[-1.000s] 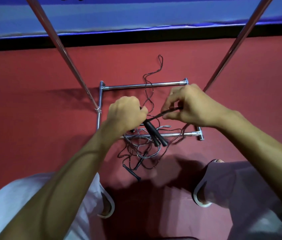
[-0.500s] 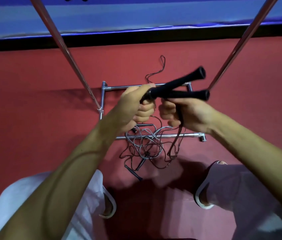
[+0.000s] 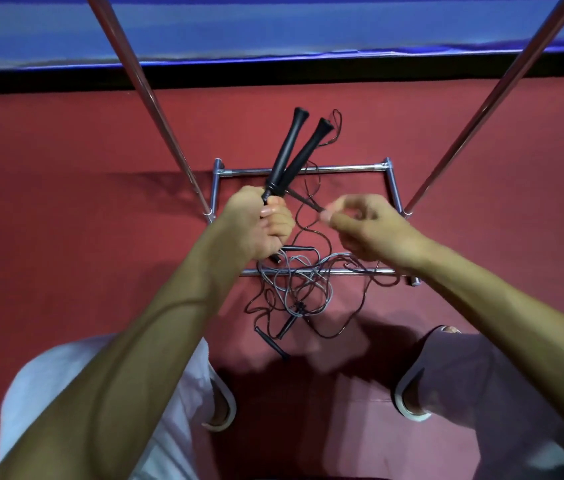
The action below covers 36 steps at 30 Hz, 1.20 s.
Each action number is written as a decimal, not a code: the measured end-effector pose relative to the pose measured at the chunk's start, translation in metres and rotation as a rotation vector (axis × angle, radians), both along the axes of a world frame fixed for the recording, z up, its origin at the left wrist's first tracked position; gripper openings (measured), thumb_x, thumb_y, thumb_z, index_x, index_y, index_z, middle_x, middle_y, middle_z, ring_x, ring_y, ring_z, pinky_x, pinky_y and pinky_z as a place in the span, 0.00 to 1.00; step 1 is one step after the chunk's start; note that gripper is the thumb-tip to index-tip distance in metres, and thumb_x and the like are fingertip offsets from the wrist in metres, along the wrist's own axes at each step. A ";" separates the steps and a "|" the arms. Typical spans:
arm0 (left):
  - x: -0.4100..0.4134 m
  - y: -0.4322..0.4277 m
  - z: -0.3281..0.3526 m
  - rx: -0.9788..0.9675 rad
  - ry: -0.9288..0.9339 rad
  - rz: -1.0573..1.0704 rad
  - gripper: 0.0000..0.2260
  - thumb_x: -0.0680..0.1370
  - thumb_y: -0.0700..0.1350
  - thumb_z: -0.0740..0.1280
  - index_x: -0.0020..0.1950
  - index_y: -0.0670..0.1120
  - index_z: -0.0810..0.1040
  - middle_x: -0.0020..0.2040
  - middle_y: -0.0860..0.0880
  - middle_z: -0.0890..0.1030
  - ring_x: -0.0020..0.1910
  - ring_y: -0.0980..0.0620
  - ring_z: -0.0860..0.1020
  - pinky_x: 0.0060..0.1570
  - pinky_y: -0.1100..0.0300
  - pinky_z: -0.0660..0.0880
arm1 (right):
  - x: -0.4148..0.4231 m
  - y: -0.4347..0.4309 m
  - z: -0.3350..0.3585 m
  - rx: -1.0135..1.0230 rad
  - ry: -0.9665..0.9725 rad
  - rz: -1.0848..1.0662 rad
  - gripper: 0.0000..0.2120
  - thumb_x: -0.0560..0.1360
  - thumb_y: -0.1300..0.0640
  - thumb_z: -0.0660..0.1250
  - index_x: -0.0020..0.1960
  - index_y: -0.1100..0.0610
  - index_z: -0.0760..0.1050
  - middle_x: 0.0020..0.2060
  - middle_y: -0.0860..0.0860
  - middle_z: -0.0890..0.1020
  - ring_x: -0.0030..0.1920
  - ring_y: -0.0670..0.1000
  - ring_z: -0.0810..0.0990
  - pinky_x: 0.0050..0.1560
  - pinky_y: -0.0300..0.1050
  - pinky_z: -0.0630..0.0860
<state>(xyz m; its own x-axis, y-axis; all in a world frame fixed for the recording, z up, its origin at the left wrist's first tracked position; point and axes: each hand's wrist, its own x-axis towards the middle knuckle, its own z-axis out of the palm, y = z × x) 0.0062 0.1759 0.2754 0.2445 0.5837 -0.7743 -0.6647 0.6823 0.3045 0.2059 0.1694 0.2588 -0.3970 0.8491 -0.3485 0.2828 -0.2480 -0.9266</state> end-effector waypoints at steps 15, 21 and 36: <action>-0.001 0.005 -0.003 -0.149 0.037 0.049 0.21 0.83 0.43 0.51 0.29 0.46 0.63 0.21 0.53 0.59 0.16 0.57 0.56 0.15 0.65 0.50 | 0.006 0.008 0.015 -0.644 0.351 -0.091 0.12 0.79 0.53 0.65 0.44 0.60 0.80 0.28 0.48 0.79 0.24 0.46 0.77 0.24 0.34 0.74; 0.005 0.002 -0.014 -0.095 0.204 0.070 0.21 0.84 0.47 0.53 0.31 0.46 0.64 0.22 0.54 0.60 0.16 0.57 0.55 0.14 0.65 0.51 | 0.011 0.010 0.004 0.253 -0.391 0.115 0.12 0.82 0.49 0.67 0.42 0.53 0.81 0.30 0.49 0.73 0.28 0.49 0.66 0.31 0.42 0.65; 0.021 0.000 -0.032 0.040 0.697 0.154 0.12 0.82 0.45 0.58 0.39 0.44 0.69 0.27 0.50 0.65 0.15 0.53 0.63 0.17 0.65 0.57 | 0.006 0.000 0.004 0.330 -0.348 0.160 0.18 0.81 0.54 0.70 0.37 0.65 0.79 0.22 0.51 0.69 0.24 0.47 0.63 0.27 0.38 0.63</action>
